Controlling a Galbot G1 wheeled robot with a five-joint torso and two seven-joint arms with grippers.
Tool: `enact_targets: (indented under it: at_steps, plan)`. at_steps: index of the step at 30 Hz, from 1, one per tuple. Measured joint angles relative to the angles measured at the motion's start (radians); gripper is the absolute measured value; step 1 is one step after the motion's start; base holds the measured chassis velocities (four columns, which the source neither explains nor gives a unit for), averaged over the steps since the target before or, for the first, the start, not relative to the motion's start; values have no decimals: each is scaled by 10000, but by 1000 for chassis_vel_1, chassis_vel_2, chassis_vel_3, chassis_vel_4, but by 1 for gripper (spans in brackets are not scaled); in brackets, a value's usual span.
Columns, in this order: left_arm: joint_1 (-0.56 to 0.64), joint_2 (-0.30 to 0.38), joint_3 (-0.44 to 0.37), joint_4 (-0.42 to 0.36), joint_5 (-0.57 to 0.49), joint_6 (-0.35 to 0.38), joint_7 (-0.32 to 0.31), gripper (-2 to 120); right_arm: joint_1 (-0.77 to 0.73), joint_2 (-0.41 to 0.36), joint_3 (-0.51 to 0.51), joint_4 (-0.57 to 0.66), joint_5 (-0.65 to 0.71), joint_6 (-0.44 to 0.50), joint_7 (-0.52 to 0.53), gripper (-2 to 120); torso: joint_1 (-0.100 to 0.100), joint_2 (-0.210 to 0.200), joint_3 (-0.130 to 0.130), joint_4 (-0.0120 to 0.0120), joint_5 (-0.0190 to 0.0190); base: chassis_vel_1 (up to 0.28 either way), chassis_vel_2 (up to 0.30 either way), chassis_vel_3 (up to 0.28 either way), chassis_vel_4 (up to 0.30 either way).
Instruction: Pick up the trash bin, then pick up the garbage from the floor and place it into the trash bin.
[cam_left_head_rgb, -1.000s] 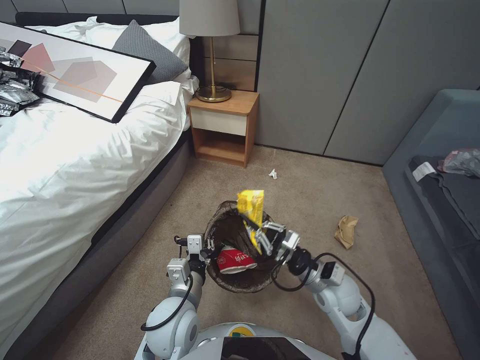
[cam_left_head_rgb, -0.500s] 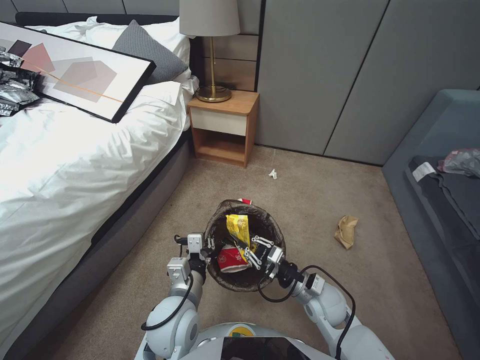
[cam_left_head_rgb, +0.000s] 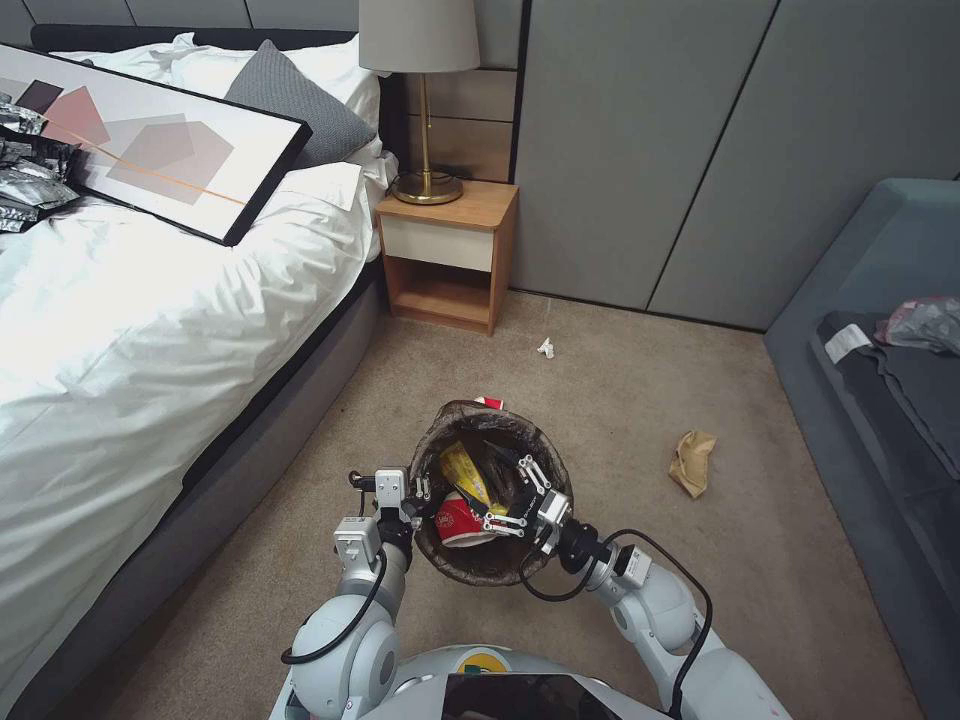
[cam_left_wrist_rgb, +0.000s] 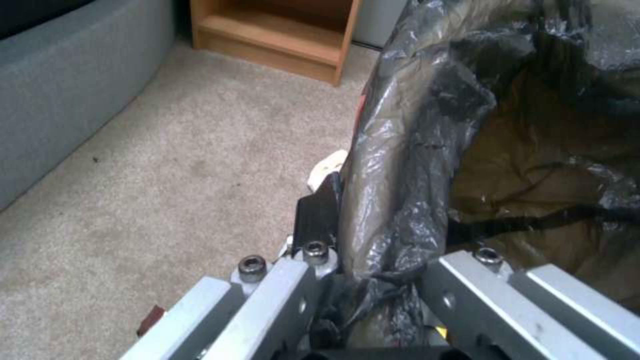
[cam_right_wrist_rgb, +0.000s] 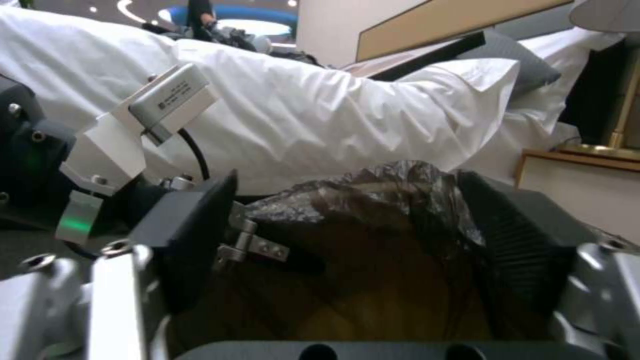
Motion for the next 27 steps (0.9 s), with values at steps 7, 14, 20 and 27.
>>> enact_targets:
  at_steps: [7,14,20,27]
  plan:
    - [-15,3,-4,9,-1,-3,0,3,-26,-1,81,63,-6,34,50,100,0,0,0,0,0,0,0,0,0]
    - [-46,14,-66,63,-12,-7,0,3,-211,221,307,840,-279,270,1469,100,0,0,0,1,0,0,0,0,0]
    - [-62,27,-116,75,-25,-8,0,3,-377,348,601,1598,-643,174,2777,100,0,0,0,-1,-1,0,0,0,0]
    - [-108,37,-214,87,-109,-9,-4,3,-797,499,1250,2682,-1182,36,4502,100,0,0,0,1,-2,0,0,0,0]
